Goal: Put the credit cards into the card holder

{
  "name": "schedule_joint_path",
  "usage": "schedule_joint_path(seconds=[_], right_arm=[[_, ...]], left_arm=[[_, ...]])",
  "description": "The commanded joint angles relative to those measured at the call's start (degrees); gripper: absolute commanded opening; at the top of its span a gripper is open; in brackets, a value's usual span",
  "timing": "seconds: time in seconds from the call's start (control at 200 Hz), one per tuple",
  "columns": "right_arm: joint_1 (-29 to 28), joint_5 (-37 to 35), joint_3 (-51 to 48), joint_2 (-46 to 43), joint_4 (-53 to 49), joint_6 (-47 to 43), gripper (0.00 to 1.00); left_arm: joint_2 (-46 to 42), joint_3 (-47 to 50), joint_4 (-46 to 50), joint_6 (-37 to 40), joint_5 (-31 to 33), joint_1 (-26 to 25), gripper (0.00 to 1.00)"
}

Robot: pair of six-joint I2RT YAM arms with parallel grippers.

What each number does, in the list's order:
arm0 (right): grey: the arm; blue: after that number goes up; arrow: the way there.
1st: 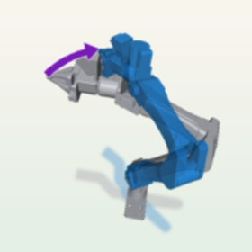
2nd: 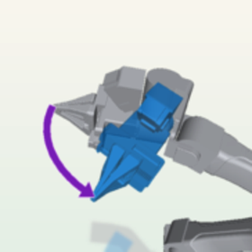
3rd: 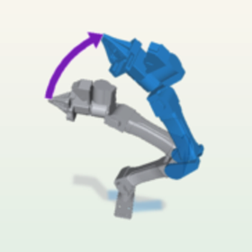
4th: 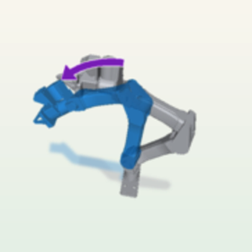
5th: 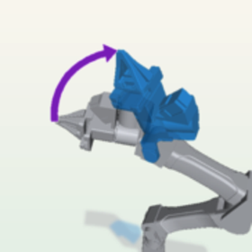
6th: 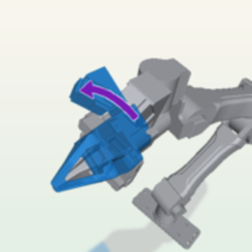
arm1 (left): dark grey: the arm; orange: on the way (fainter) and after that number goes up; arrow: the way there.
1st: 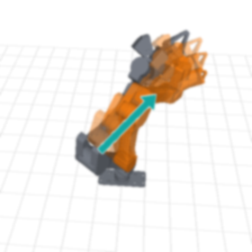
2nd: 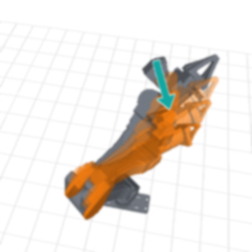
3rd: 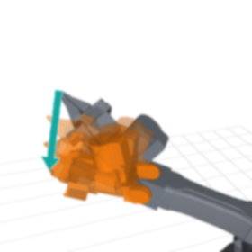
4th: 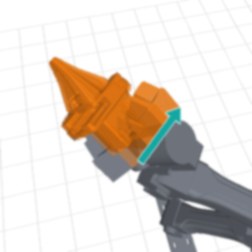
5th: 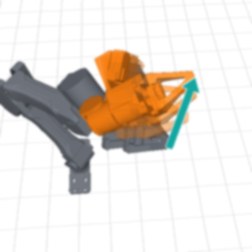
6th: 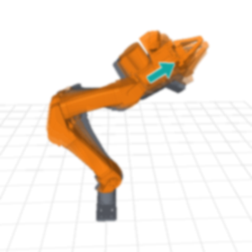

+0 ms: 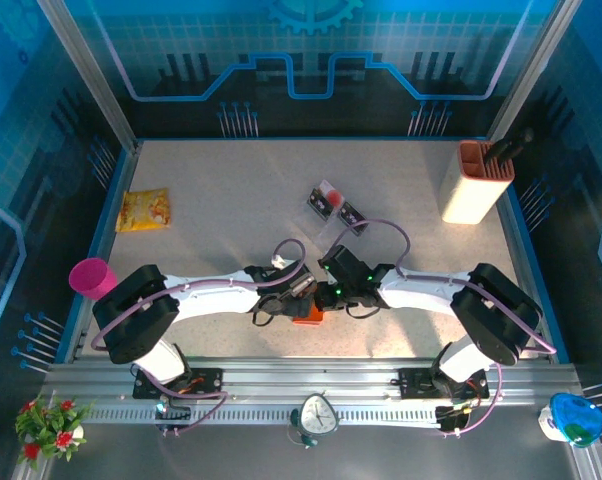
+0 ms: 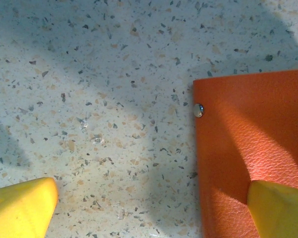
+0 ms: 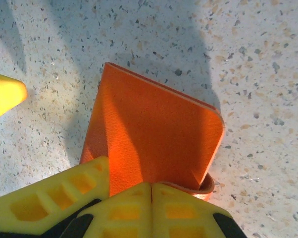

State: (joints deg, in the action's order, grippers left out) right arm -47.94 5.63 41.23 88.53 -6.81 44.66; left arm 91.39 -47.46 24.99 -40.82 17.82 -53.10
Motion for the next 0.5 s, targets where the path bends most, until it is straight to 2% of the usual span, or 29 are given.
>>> schedule_joint_path(seconds=[0.0,0.24,0.495], right_arm=[[-0.12,0.22,-1.79,3.61,-0.49,0.68,0.0],[0.8,0.41,-3.57,4.87,-0.45,2.03,0.0],[3.82,4.08,-5.67,6.48,1.68,2.88,0.0]], left_arm=[[2.16,2.82,3.79,-0.01,2.38,0.01,0.99],[1.6,2.99,3.83,-0.13,2.31,0.0,0.99],[0.85,3.34,3.81,-0.4,2.45,0.01,0.99]])
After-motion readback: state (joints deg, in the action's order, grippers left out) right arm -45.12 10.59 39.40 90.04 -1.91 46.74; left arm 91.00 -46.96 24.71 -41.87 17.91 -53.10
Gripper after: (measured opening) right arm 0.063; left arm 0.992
